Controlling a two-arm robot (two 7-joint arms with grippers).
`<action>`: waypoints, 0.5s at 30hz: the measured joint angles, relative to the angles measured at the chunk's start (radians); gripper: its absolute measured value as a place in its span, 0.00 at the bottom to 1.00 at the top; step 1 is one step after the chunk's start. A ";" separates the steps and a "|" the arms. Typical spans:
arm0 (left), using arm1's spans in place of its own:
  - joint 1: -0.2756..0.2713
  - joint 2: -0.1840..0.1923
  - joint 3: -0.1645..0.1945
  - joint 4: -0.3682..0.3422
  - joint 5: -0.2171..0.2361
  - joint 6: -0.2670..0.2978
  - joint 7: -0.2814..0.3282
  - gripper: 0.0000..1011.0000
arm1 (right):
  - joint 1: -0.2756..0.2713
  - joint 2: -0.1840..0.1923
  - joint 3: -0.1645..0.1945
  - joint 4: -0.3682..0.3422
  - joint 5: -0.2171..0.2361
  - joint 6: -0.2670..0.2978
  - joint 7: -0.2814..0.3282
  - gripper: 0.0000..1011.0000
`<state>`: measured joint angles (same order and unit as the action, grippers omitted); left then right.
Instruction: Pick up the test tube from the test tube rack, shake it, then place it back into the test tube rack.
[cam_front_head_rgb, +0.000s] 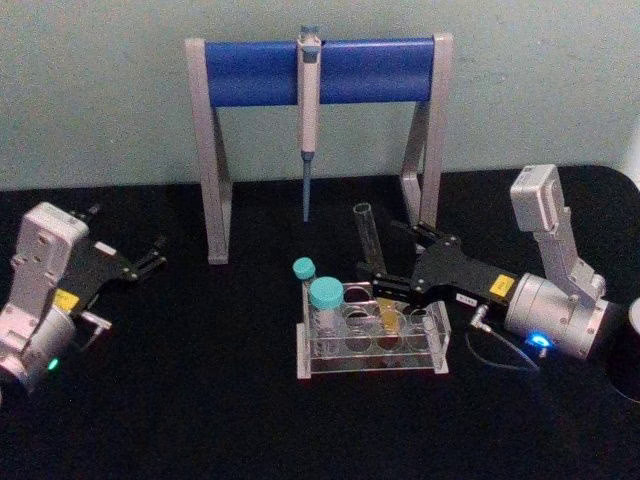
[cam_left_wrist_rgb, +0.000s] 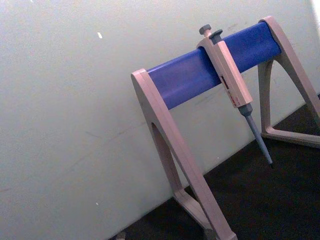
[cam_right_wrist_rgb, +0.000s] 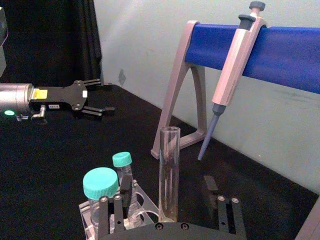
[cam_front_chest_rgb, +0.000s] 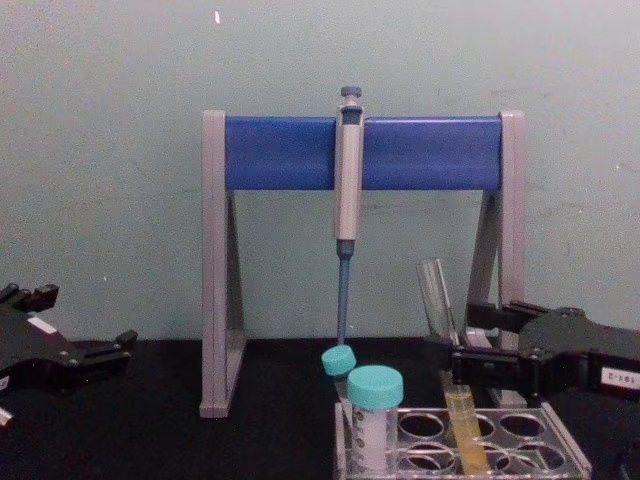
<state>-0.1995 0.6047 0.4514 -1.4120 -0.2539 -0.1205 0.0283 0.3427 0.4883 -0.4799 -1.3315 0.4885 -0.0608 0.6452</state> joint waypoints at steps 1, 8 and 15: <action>0.000 0.000 0.000 0.000 0.000 0.000 0.000 0.99 | 0.000 0.000 0.000 0.000 0.000 0.000 0.000 0.90; 0.000 0.000 0.000 0.000 0.000 0.000 0.000 0.99 | 0.000 0.000 0.000 0.000 0.001 0.000 0.000 0.99; 0.000 0.000 0.000 0.000 0.000 0.000 0.000 0.99 | 0.000 0.000 0.000 0.000 0.001 0.000 0.000 0.99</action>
<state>-0.1995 0.6047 0.4514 -1.4120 -0.2539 -0.1206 0.0283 0.3427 0.4882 -0.4799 -1.3315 0.4894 -0.0608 0.6451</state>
